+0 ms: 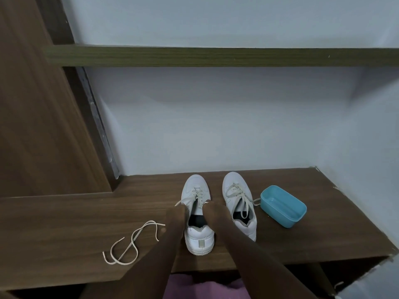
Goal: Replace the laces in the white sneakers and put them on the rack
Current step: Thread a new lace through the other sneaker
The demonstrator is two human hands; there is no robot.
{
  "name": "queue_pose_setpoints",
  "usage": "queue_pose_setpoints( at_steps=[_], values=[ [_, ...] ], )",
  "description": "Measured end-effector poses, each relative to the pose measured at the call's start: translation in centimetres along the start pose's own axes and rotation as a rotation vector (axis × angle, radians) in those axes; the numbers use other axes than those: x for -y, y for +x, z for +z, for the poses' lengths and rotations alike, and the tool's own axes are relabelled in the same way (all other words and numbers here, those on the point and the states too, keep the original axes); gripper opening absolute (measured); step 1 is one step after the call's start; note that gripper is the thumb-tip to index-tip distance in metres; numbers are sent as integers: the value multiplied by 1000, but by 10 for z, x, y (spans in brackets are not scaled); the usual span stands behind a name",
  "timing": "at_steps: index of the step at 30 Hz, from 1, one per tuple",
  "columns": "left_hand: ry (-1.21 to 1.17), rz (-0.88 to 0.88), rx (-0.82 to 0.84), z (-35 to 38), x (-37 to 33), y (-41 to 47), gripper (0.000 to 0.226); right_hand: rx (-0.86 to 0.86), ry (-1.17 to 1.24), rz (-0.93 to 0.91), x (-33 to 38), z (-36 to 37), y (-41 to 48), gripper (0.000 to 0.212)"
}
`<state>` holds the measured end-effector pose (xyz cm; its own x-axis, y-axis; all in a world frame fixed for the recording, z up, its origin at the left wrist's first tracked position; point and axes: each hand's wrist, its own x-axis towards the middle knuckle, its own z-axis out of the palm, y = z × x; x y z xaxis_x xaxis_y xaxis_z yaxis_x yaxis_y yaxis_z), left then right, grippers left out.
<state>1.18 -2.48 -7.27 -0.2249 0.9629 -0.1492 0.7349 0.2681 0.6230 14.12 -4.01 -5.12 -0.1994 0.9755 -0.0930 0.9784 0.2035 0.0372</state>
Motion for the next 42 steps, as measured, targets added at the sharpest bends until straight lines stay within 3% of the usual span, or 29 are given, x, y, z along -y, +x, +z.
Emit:
queue_pose_setpoints(
  at_steps=[2, 5, 7, 10, 14, 18, 27, 38, 42],
  values=[
    [89, 77, 13, 3, -1, 3, 32, -51, -20, 19, -1, 3, -1, 32],
    [-30, 81, 75, 9, -5, 11, 34, -168, 55, 116, -1, 5, 1, 54],
    [-182, 49, 150, 12, -6, 20, 32, -277, 59, 120, -5, 17, 7, 55],
    [-705, -101, 329, 17, -9, 29, 31, -328, 90, 137, -3, 9, 9, 34],
    [-1017, -230, 176, 21, -8, 39, 13, -348, 176, 191, 3, -11, 8, 9],
    [-974, -243, 57, 20, 1, 43, 16, -325, 359, 250, 12, -16, 21, 23],
    [-850, -80, 137, 15, 0, 40, 25, -326, 818, 451, 33, -29, 38, 30],
    [-930, -126, -40, 10, -6, 29, 22, -249, 538, 264, 36, -19, 40, 31],
    [-795, -119, -278, -5, -11, 29, 18, -204, 408, 197, 40, -11, 39, 29]
  ],
)
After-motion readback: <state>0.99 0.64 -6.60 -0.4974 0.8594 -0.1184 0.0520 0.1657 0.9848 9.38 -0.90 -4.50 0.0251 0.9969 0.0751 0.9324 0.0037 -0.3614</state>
